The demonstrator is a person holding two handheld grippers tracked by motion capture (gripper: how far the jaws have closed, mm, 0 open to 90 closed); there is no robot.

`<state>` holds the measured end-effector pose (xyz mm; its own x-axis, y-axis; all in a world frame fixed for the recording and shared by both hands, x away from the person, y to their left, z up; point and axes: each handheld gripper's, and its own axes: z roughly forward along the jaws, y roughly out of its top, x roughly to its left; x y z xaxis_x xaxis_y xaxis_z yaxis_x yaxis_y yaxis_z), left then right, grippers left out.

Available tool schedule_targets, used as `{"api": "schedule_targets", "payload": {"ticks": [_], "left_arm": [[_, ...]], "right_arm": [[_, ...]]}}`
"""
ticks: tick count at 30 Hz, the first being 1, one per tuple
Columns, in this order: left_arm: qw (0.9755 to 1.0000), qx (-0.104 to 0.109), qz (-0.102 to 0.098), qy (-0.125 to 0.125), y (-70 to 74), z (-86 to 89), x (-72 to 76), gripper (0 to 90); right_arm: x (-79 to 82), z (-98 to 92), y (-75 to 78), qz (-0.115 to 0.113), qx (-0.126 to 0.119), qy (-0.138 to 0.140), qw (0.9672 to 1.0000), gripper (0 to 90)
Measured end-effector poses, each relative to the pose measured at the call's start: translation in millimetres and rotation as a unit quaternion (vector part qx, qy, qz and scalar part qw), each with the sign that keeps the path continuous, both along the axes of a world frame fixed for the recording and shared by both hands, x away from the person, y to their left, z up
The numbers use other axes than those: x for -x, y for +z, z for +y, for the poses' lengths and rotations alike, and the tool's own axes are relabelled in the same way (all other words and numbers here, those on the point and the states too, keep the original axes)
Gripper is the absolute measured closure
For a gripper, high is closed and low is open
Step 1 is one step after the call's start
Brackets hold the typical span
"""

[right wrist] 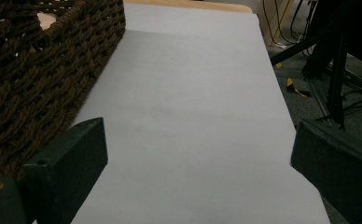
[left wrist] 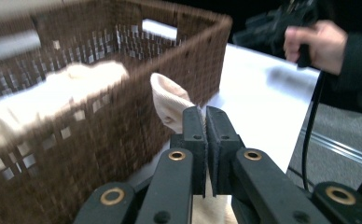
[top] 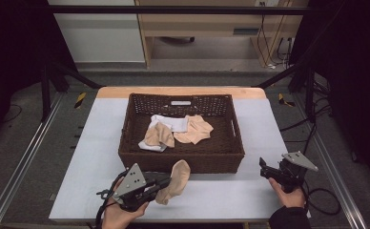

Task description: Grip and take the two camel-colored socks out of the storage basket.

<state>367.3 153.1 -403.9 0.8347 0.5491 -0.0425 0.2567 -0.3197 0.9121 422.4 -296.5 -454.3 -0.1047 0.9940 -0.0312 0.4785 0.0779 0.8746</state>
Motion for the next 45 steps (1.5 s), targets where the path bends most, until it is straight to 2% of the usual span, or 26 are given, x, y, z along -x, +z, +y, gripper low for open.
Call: {"api": "schedule_targets", "payload": {"ticks": [3, 8, 11, 13, 17, 20, 24, 28, 36, 45], "left_arm": [[0.9995, -0.015, 0.026, 0.002, -15.7, -2.5, -4.0, 86.8], [0.9973, -0.046, 0.057, 0.002, -34.8, -6.6, -10.5, 86.8], [0.9961, -0.059, 0.066, 0.007, -42.9, -6.9, -14.4, 86.3], [0.9957, -0.066, 0.064, 0.011, -46.6, -6.6, -16.5, 85.0], [0.9960, -0.066, 0.056, 0.023, -47.5, -4.7, -18.4, 74.1], [0.9969, -0.056, 0.046, 0.032, -42.4, -1.7, -18.3, 69.0], [0.9981, -0.033, 0.026, 0.044, -28.8, 4.5, -18.2, 64.4], [0.9984, -0.015, 0.008, 0.054, -16.9, 11.0, -19.6, 61.5], [0.9971, 0.007, -0.018, 0.073, 4.9, 18.0, -26.5, 59.2], [0.9935, 0.024, -0.050, 0.099, 41.3, 15.1, -50.6, 56.7]], "right_arm": [[-0.2, 1.3, -0.1, 0.001, 0.000, 0.003, 1.0000, 4.1], [-0.4, 2.1, -0.9, 0.003, 0.003, 0.006, 1.0000, 4.2], [-0.7, 1.8, -1.4, 0.005, 0.004, 0.007, 1.0000, 4.3], [-0.6, 1.9, -1.7, 0.006, 0.003, 0.006, 1.0000, 4.2], [-1.4, 2.2, -1.9, 0.008, 0.003, 0.005, 1.0000, 4.3], [-1.1, 2.3, -2.0, 0.008, 0.003, 0.005, 0.9999, 4.3], [-1.2, 1.5, -1.7, 0.007, 0.003, 0.005, 1.0000, 4.3], [-1.3, 2.1, -1.8, 0.008, 0.004, 0.006, 0.9999, 4.3], [-1.2, 0.7, -1.4, 0.007, 0.000, 0.003, 1.0000, 4.3], [-1.3, 1.4, -1.0, 0.007, 0.000, 0.003, 1.0000, 3.9]]}}
